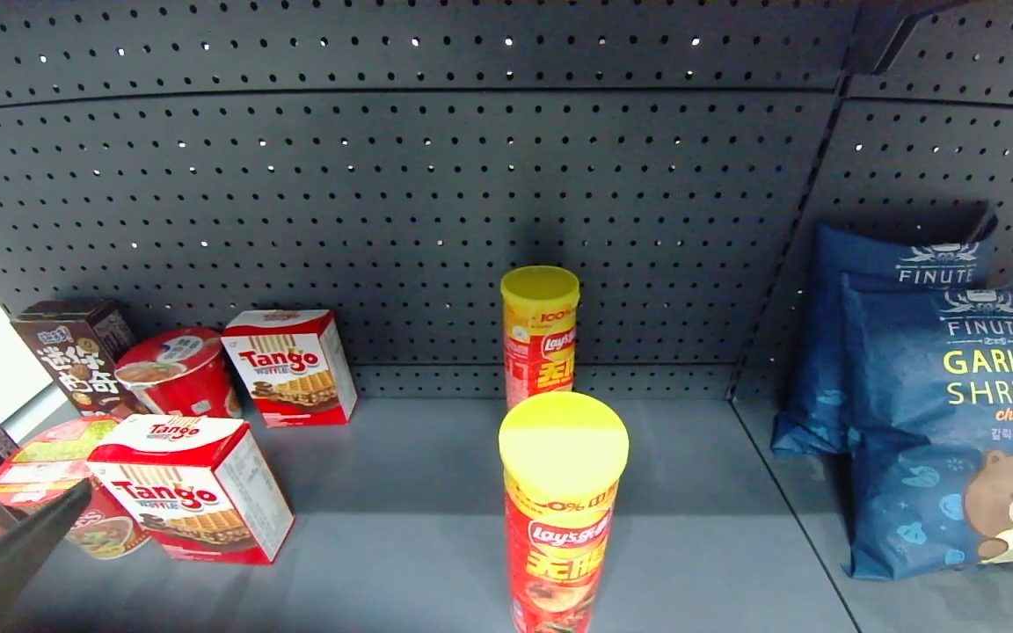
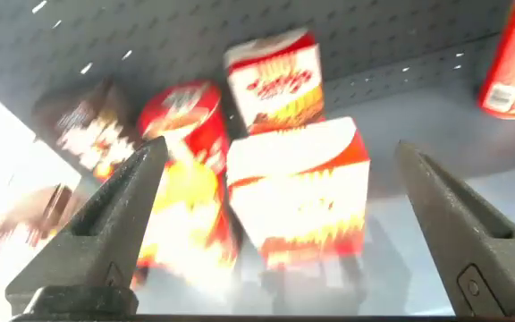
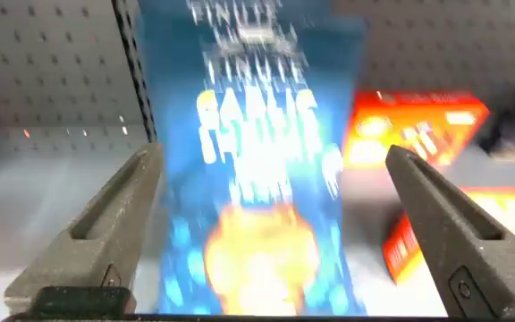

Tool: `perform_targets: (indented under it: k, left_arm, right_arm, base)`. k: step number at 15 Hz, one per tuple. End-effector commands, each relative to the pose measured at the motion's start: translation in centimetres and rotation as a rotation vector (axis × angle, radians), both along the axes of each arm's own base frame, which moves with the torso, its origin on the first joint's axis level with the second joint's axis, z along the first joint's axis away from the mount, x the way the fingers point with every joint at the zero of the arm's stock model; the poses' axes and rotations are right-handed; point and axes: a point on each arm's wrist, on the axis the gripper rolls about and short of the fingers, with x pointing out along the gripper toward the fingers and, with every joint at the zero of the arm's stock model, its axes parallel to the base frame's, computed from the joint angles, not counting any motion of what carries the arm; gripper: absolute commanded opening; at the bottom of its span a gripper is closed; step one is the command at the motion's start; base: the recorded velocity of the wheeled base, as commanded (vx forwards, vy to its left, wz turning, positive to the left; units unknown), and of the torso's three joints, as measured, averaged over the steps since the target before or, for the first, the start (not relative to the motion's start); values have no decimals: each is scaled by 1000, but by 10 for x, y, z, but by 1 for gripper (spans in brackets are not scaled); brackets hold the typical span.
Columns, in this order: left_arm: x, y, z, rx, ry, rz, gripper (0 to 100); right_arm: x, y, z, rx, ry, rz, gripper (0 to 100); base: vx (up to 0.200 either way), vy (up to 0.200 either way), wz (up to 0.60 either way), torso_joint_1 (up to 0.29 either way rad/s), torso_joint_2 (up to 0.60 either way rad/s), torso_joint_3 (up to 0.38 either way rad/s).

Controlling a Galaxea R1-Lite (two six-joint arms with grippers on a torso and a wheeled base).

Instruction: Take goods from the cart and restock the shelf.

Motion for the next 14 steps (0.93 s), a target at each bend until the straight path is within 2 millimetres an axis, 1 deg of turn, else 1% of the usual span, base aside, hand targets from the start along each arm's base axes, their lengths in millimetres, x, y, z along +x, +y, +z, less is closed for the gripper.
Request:
perform_targets:
  k: [1,4,6,7,10,11,12,13,14]
  left_arm:
    - [-25,2,-16,-3,-47,24,100]
    - [-46,4,-44,-7,-78,47,100]
    - [-54,4,-53,-23,-106,43,100]
    - [-56,4,-55,-32,-109,39,100]
    - [-65,3,-74,-49,-128,-24,100]
    - [-73,3,-88,-67,-160,-40,100]
    - [-75,4,-92,-69,-173,-41,100]
    - [-82,4,-101,-71,-171,-36,100]
    - [-84,4,-101,-71,-171,-33,100]
  right_arm:
    - [-32,-2,-20,-1,-18,-36,100]
    - [-70,-4,-53,-7,7,-30,100]
    - [-92,-4,-75,-8,15,-1,100]
    - [-98,-5,-79,-9,-2,7,100]
    - [-97,-3,-85,1,-15,35,100]
    - [-94,-3,-95,5,9,35,100]
    - [-93,-3,-97,3,6,32,100]
    - [-92,-2,-115,5,-8,0,100]
    - [-92,-2,-117,3,-10,4,100]
  base:
    - [0,0,0,0,0,0]
    - [0,0,0,0,0,0]
    - [0,0,0,0,0,0]
    - [0,0,0,0,0,0]
    - [0,0,0,0,0,0]
    - [0,0,0,0,0,0]
    - [0,0,0,0,0,0]
    - [0,0,0,0,0,0]
    - [0,0,0,0,0,0]
